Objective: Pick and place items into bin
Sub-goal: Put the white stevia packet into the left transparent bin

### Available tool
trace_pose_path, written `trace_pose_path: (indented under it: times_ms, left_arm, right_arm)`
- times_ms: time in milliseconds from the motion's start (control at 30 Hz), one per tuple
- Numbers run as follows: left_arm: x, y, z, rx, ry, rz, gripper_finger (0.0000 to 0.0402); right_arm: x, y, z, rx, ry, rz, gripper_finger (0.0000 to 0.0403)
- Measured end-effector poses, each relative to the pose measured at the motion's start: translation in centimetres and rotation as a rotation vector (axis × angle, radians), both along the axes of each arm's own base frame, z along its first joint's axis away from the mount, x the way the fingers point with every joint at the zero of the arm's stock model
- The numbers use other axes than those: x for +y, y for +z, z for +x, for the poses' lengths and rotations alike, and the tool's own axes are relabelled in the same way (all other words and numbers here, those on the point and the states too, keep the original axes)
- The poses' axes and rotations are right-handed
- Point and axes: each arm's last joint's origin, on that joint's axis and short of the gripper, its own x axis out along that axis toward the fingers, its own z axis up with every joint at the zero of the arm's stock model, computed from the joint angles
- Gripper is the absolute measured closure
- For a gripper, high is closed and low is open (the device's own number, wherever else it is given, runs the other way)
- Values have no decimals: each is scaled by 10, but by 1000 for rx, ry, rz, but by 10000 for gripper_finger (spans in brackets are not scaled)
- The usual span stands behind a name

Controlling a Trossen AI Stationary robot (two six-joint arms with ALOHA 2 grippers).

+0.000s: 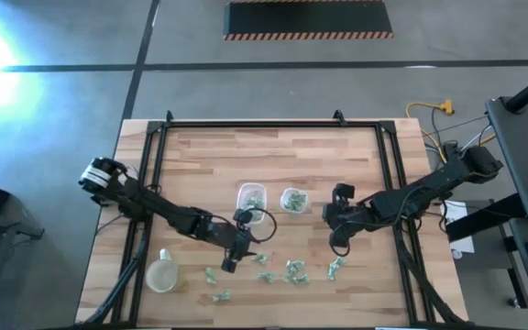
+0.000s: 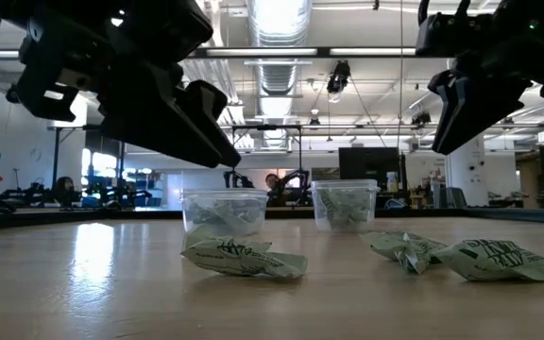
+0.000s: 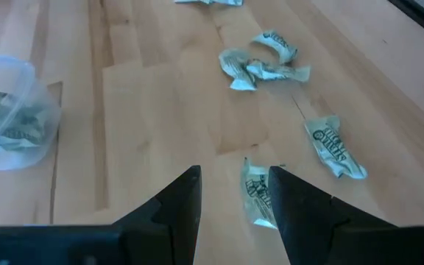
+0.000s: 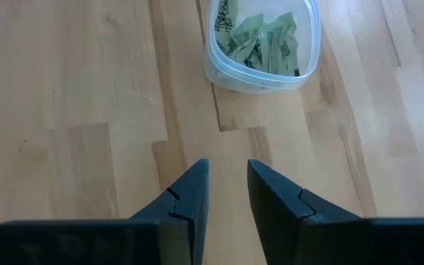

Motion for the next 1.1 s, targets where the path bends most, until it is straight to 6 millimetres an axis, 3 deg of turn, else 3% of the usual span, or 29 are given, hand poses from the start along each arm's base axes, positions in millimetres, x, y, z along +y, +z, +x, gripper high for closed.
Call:
trace_pose_path:
  times_ms: [400,1100]
  left_arm:
    - [-11,-40,7,99,-1,-46,259]
    - [-12,-48,9,127,-11,-40,261]
  right_arm:
    - [0,-1,1,-1,0,0,333]
    - [0,-3,0,1,-6,2,333]
